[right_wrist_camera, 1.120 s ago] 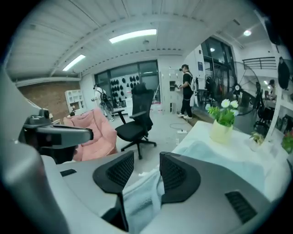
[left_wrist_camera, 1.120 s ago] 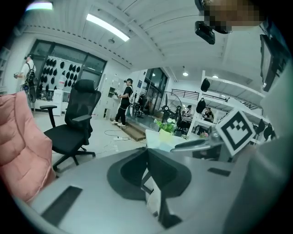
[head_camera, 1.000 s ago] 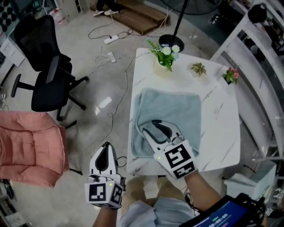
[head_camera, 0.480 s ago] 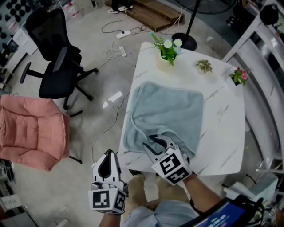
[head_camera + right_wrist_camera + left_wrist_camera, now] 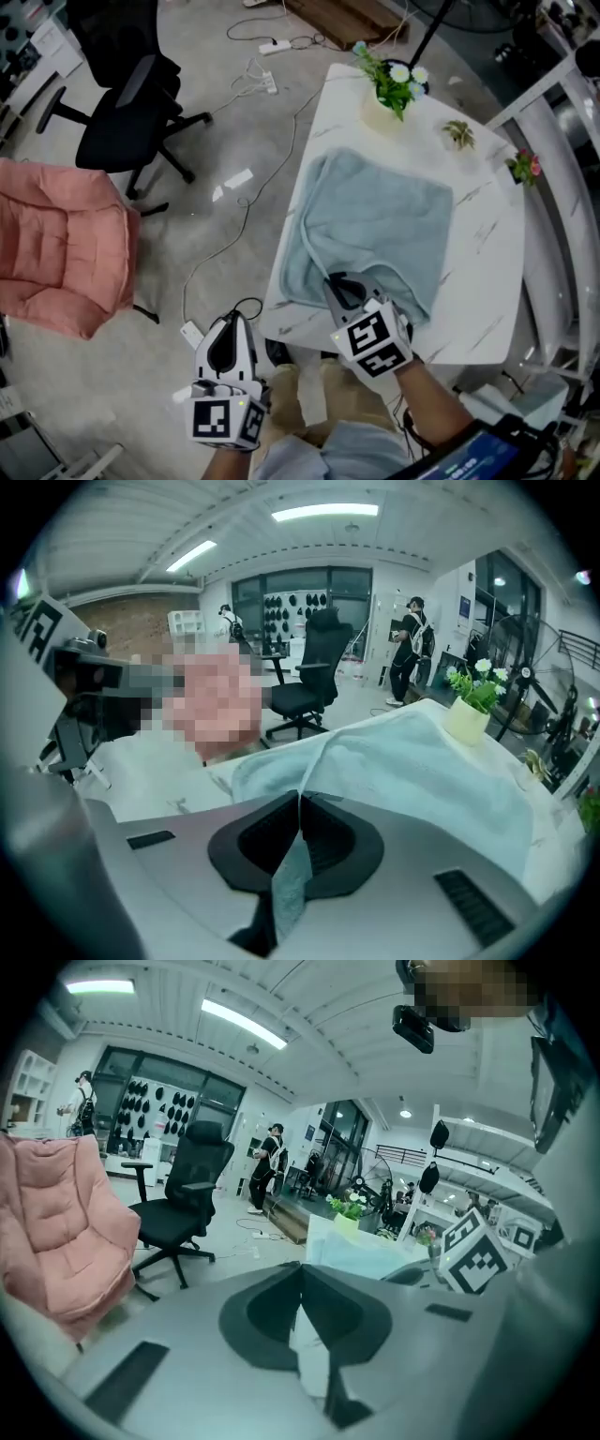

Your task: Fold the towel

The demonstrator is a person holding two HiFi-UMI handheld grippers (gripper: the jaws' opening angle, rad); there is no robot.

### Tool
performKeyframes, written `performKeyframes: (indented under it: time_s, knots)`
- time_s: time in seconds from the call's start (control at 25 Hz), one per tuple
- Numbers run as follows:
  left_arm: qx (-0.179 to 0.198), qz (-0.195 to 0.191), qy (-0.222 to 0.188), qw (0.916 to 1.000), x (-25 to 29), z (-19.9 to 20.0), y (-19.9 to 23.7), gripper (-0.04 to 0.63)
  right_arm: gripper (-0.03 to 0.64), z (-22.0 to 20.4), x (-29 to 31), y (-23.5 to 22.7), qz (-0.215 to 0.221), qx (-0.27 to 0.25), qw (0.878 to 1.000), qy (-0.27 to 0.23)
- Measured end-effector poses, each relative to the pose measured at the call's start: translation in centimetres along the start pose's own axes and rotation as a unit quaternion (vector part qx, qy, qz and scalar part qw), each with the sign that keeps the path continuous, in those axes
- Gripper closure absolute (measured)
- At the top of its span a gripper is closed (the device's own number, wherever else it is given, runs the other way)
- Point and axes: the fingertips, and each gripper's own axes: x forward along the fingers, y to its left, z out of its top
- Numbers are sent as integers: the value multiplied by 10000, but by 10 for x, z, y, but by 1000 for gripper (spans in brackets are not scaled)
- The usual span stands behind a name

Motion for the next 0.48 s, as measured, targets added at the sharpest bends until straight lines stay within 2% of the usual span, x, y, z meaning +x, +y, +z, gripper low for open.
performKeyframes:
  time_s: [0.2, 0.48]
  knots:
    - [-56, -194, -127, 9997, -13, 16, 14, 589, 590, 28, -6, 42, 88, -79, 9999, -58]
    - [-64, -388, -53, 9992, -25, 10, 28, 589, 586, 23, 31, 67, 15, -368, 9991, 196]
